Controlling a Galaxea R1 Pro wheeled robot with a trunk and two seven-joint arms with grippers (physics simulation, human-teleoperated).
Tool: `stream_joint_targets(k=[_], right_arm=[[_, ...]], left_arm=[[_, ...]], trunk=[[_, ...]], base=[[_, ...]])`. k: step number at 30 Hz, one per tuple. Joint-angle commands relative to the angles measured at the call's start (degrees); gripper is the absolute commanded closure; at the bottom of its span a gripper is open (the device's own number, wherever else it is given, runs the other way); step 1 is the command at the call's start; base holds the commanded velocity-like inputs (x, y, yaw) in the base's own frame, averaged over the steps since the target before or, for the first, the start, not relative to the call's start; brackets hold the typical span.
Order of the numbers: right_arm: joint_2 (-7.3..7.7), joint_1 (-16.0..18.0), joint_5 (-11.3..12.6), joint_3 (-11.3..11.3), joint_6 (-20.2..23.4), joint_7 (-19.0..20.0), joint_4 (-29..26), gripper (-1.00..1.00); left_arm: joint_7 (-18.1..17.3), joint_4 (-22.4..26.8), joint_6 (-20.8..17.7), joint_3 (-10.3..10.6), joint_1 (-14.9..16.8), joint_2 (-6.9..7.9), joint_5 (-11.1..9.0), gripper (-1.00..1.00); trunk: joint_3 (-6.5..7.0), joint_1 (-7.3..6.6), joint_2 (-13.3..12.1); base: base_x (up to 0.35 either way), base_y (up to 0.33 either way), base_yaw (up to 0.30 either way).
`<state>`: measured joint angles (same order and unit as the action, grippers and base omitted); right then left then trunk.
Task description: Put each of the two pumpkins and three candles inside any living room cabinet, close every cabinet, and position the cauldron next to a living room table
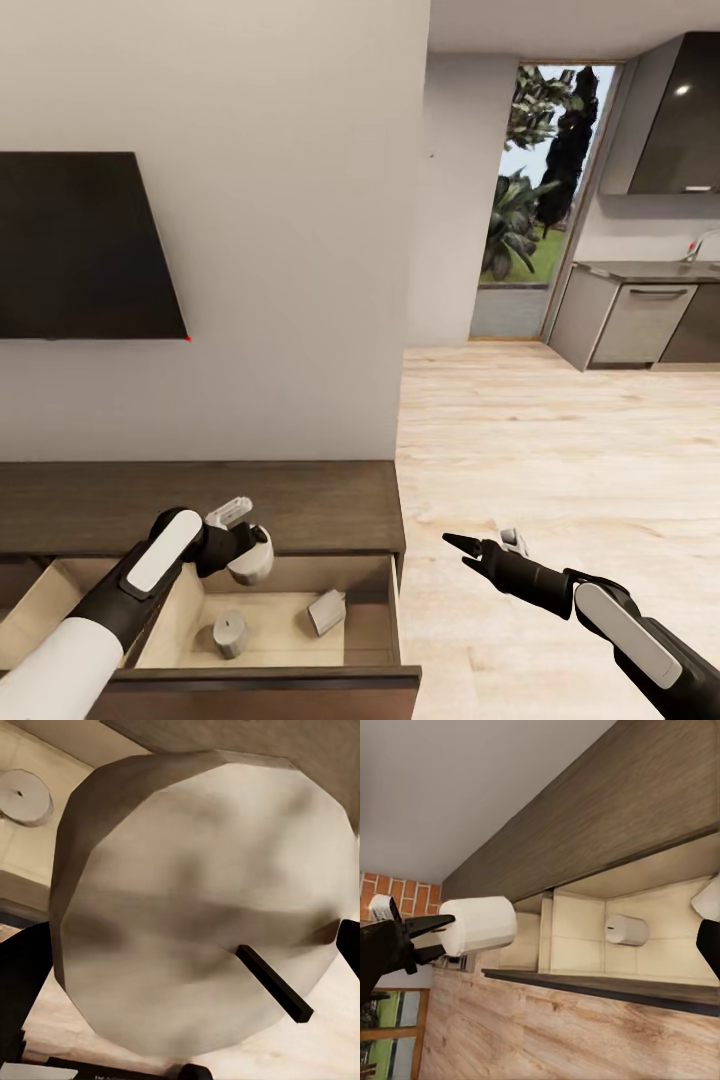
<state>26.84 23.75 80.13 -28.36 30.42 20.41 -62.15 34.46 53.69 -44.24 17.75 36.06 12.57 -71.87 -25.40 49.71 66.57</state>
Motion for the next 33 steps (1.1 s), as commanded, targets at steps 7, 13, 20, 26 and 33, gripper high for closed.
stream_joint_targets(k=[7, 13, 20, 26, 33], right_arm=[[0.06, 0.1, 0.5, 0.4, 0.1, 0.1, 0.1, -1.00], [0.06, 0.1, 0.5, 1.1, 0.1, 0.0, 0.2, -1.00], [0.05, 0.1, 0.6, 1.1, 0.2, 0.0, 1.2, -1.00], [0.26, 0.1, 1.0, 1.1, 0.2, 1.4, 1.5, -1.00], [0.23, 0.1, 0.6, 1.1, 0.2, 14.6, 1.9, -1.00]], left_arm=[[0.6, -1.9, 1.2, 0.2, 0.1, -0.81, 0.9, 1.00], [0.6, -3.7, 3.3, 0.3, 0.1, -2.09, 3.5, 1.00], [0.6, -4.5, 3.5, 0.2, 0.1, -3.24, 6.3, 1.00], [0.6, -4.6, 4.0, 0.2, 0.1, -3.33, 6.5, 1.00], [0.6, -4.6, 4.7, 0.2, 0.1, -3.45, 7.5, 1.00]], trunk=[[-1.32, 1.55, 2.9], [-2.40, 2.86, 5.3], [-3.66, 4.40, 8.1], [-4.74, 5.72, 10.5], [-5.99, 7.26, 13.3]], base=[[0.000, 0.000, 0.000], [0.000, 0.000, 0.000], [0.000, 0.000, 0.000], [0.000, 0.000, 0.000], [0.000, 0.000, 0.000]])
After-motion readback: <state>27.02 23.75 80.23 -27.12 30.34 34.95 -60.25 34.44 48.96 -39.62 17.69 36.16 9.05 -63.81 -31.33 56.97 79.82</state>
